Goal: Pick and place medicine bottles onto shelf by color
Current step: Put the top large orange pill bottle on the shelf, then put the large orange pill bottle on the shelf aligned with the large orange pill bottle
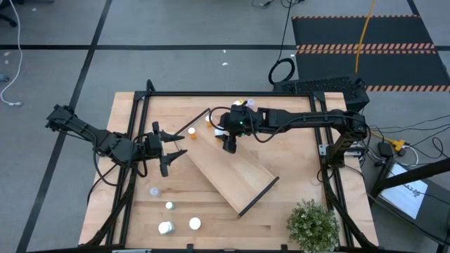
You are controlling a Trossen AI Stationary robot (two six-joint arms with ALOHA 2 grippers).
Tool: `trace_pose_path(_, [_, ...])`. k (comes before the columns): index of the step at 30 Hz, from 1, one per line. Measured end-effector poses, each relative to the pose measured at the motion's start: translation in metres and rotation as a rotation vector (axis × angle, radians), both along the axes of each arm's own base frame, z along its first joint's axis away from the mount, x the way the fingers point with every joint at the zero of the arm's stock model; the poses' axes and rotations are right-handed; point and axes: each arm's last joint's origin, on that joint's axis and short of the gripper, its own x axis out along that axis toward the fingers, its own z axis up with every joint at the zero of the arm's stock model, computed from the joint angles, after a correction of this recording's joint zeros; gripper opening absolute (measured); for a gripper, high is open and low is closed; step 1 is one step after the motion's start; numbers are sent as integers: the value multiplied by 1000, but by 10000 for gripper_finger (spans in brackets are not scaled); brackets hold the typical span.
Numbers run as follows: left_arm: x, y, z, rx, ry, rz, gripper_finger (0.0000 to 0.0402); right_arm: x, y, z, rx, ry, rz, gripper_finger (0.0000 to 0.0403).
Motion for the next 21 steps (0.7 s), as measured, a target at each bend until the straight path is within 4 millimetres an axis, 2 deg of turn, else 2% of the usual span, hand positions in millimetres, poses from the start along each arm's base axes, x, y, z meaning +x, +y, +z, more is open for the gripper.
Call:
trace_pose_path(11, [0,0,0,0,0,0,230,3,4,4,-4,-46,10,239])
trace_pose_path(21, [-1,-2,0,-1,0,-12,230,-8,13,29,-17,-133,27,253])
